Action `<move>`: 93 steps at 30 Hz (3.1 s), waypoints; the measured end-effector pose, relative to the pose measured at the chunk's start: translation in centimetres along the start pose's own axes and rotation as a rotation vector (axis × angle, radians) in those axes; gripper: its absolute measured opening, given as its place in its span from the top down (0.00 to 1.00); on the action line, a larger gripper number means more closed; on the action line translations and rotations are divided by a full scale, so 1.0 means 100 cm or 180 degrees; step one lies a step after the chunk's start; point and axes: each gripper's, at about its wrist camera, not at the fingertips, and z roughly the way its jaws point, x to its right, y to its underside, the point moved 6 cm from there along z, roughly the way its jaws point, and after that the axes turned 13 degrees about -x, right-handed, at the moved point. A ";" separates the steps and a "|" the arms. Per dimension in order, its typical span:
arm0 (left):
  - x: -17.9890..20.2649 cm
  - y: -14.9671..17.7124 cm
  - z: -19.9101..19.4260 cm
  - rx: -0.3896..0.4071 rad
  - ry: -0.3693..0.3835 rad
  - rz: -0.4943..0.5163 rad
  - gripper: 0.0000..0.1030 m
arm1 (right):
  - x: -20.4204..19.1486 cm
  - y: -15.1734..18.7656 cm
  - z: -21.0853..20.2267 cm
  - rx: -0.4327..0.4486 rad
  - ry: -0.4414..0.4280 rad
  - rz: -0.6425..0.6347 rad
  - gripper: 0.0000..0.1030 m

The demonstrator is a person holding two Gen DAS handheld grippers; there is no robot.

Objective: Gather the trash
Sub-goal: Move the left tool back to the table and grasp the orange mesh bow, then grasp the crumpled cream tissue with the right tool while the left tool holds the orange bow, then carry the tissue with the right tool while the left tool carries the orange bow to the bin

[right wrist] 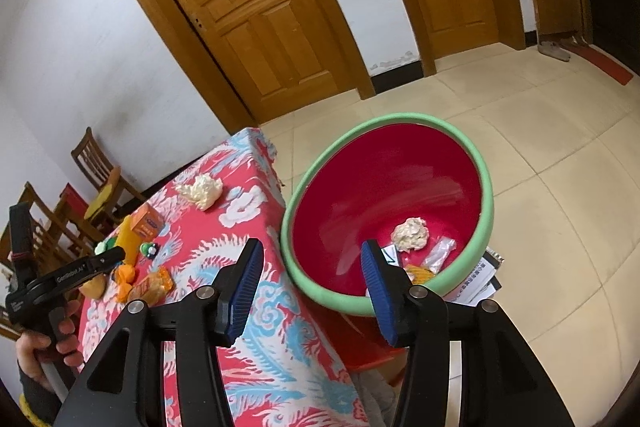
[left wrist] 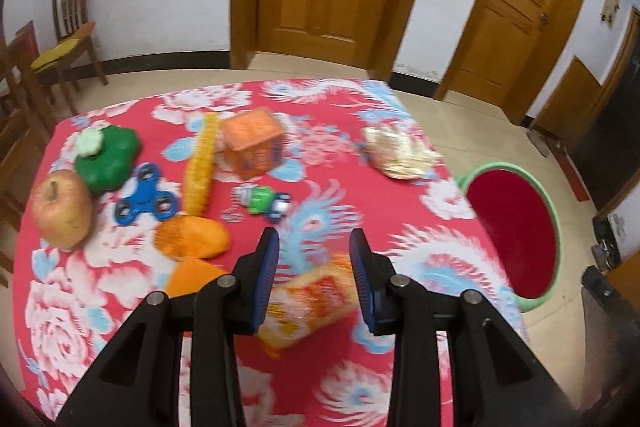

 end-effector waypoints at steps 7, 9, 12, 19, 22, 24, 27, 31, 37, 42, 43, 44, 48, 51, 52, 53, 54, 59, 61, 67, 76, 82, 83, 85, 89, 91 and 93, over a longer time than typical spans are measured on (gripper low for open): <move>-0.047 -0.003 0.010 -0.0047 -0.0381 -0.0203 0.45 | -0.014 0.003 0.006 -0.0056 0.0006 -0.0071 0.49; -0.057 -0.003 0.014 -0.0060 -0.0443 -0.0233 0.45 | -0.016 0.003 0.007 -0.0073 0.0005 -0.0087 0.49; -0.066 -0.004 0.023 -0.0114 -0.0493 -0.0201 0.45 | -0.022 0.001 0.012 -0.0127 0.0019 -0.0134 0.49; -0.080 -0.003 0.043 -0.0195 -0.0554 -0.0217 0.45 | -0.043 -0.015 0.021 -0.0246 0.0004 -0.0322 0.44; -0.084 -0.003 0.048 -0.0177 -0.0523 -0.0207 0.44 | -0.055 -0.017 0.034 -0.0343 0.0026 -0.0422 0.36; -0.086 -0.003 0.049 -0.0140 -0.0486 -0.0181 0.43 | -0.064 -0.018 0.042 -0.0393 0.0050 -0.0499 0.36; -0.088 -0.003 0.050 -0.0090 -0.0421 -0.0194 0.43 | -0.080 -0.021 0.054 -0.0457 0.0073 -0.0588 0.36; -0.095 0.000 0.052 -0.0064 -0.0251 -0.0298 0.43 | -0.101 -0.028 0.072 -0.0483 0.0096 -0.0692 0.36; -0.098 0.001 0.043 0.0073 0.0047 -0.0356 0.58 | -0.127 -0.041 0.110 -0.0576 0.0122 -0.0773 0.36; -0.101 -0.004 0.033 0.0125 0.0234 -0.0363 0.94 | -0.144 -0.054 0.136 -0.0616 0.0120 -0.0833 0.36; -0.102 -0.004 0.032 0.0131 0.0231 -0.0364 0.94 | -0.146 -0.056 0.139 -0.0609 0.0126 -0.0841 0.36; -0.102 -0.004 0.031 0.0137 0.0222 -0.0359 0.94 | -0.149 -0.059 0.143 -0.0603 0.0124 -0.0844 0.36; -0.101 0.000 0.031 0.0091 0.0325 -0.0361 0.94 | -0.153 -0.066 0.155 -0.0593 0.0132 -0.0836 0.36; -0.101 0.000 0.031 0.0082 0.0344 -0.0399 0.94 | -0.154 -0.071 0.166 -0.0583 0.0174 -0.0840 0.35; -0.100 0.000 0.031 0.0085 0.0340 -0.0402 0.94 | -0.155 -0.073 0.169 -0.0581 0.0192 -0.0854 0.35; -0.100 0.000 0.031 0.0083 0.0335 -0.0406 0.92 | -0.156 -0.075 0.173 -0.0578 0.0218 -0.0875 0.35; -0.101 -0.001 0.032 0.0076 0.0324 -0.0416 0.85 | -0.157 -0.076 0.177 -0.0562 0.0249 -0.0894 0.35; -0.104 0.000 0.033 0.0083 0.0280 -0.0452 0.63 | -0.156 -0.080 0.197 -0.0611 0.0289 -0.0926 0.36; -0.103 0.000 0.034 0.0061 0.0254 -0.0442 0.62 | -0.154 -0.077 0.201 -0.0673 0.0215 -0.0891 0.46; -0.096 0.002 0.043 -0.0043 0.0184 -0.0349 0.61 | -0.160 -0.066 0.186 -0.0629 0.0207 -0.1054 0.72; -0.083 0.002 0.052 -0.0088 0.0215 -0.0292 0.61 | -0.158 -0.048 0.141 -0.0559 -0.0022 -0.1039 0.72; -0.077 0.003 0.054 -0.0131 0.0371 -0.0311 0.70 | -0.154 -0.036 0.121 -0.0548 -0.0140 -0.0994 0.72; -0.076 0.004 0.053 -0.0128 0.0379 -0.0302 0.73 | -0.153 -0.034 0.119 -0.0543 -0.0162 -0.0983 0.72; -0.073 0.004 0.050 -0.0081 0.0354 -0.0273 0.78 | -0.151 -0.032 0.114 -0.0532 -0.0194 -0.0964 0.72; -0.068 0.004 0.042 -0.0031 0.0413 -0.0260 0.79 | -0.144 -0.026 0.100 -0.0495 -0.0233 -0.0919 0.72; -0.065 0.004 0.035 0.0014 0.0416 -0.0253 0.79 | -0.140 -0.023 0.093 -0.0470 -0.0239 -0.0892 0.72; -0.060 0.004 0.025 0.0074 0.0426 -0.0233 0.79 | -0.133 -0.021 0.086 -0.0439 -0.0232 -0.0851 0.72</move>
